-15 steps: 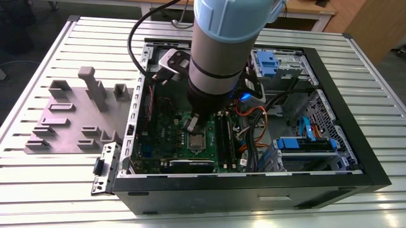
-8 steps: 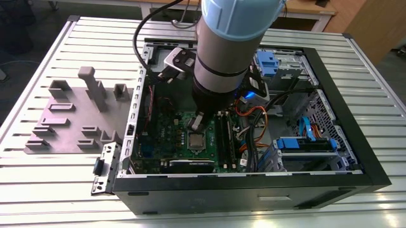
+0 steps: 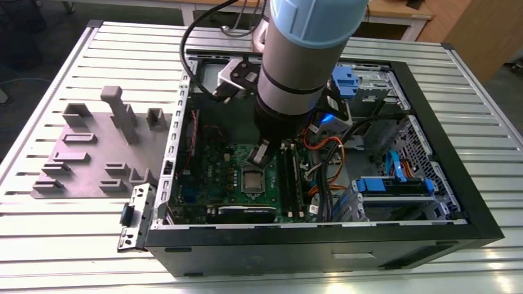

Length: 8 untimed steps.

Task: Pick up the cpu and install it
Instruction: 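Install the first cpu locking lever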

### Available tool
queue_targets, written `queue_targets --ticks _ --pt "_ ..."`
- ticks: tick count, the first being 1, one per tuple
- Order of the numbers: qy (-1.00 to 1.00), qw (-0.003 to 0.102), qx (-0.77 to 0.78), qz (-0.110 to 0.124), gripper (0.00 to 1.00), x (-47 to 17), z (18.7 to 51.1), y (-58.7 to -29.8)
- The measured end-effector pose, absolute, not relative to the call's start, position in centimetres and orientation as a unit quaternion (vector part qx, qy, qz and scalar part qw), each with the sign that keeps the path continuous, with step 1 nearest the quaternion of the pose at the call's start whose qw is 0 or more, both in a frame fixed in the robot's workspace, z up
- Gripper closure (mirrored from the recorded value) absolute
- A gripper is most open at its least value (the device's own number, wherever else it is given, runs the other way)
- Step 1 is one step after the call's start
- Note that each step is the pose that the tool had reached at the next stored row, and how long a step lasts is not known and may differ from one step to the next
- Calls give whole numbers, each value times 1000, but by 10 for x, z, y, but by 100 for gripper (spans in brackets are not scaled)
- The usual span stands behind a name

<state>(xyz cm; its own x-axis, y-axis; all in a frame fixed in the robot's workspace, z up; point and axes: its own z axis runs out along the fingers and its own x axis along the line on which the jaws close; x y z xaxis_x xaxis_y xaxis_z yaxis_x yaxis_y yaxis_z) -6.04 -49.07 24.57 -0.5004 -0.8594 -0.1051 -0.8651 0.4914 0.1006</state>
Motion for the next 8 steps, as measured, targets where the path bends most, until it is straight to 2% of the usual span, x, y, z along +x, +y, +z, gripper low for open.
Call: queue_targets --ticks 8 --pt "835 20 -546 69 89 -60 245 -491"
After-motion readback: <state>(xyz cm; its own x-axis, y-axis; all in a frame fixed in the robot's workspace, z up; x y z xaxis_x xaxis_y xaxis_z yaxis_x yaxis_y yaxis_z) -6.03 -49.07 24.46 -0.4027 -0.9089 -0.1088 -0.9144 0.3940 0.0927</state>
